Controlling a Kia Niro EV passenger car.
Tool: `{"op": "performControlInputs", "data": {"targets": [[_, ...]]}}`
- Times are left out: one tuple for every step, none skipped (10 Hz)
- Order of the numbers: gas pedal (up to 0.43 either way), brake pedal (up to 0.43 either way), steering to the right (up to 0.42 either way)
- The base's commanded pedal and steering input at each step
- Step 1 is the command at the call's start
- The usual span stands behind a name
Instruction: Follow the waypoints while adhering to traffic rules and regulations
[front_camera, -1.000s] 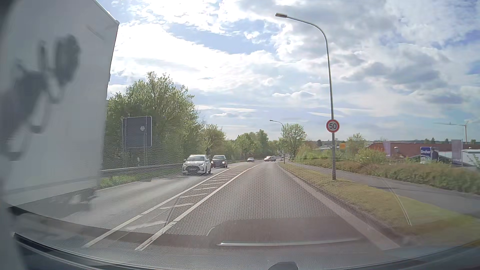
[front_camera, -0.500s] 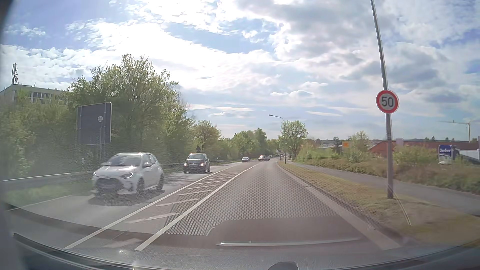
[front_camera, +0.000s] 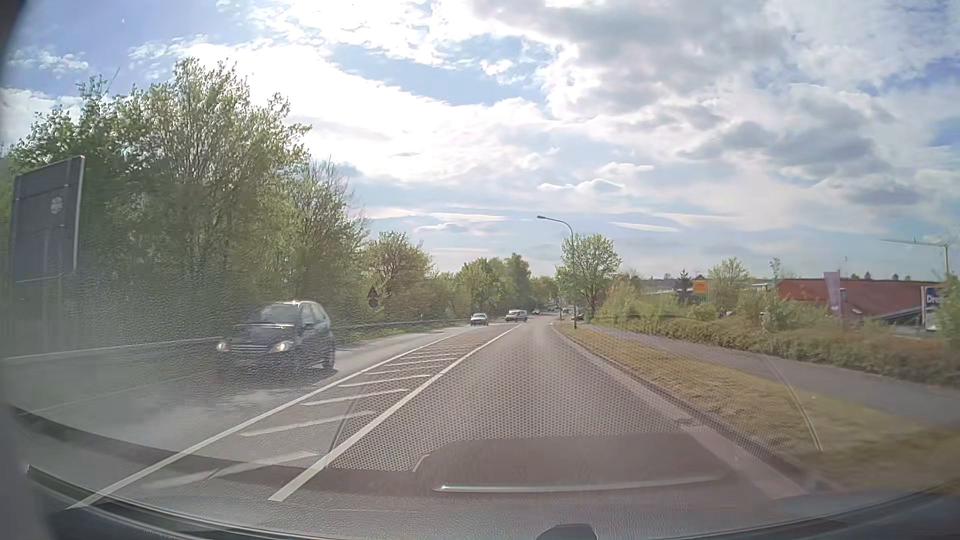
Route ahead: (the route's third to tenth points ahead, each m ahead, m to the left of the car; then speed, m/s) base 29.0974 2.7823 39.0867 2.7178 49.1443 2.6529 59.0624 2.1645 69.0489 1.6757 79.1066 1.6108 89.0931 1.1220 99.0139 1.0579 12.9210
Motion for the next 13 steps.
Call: {"op": "performControlInputs", "data": {"targets": [[0.0, 0.0, 0.003], [0.0, 0.0, 0.002], [0.0, 0.0, 0.002], [0.0, 0.0, 0.002], [0.0, 0.0, 0.002], [0.0, 0.0, 0.002], [0.0, 0.0, 0.002], [0.0, 0.0, 0.002], [0.0, 0.0, 0.002], [0.0, 0.0, 0.001], [0.0, 0.0, 0.001], [0.0, 0.0, 0.001], [0.0, 0.0, 0.001]]}}
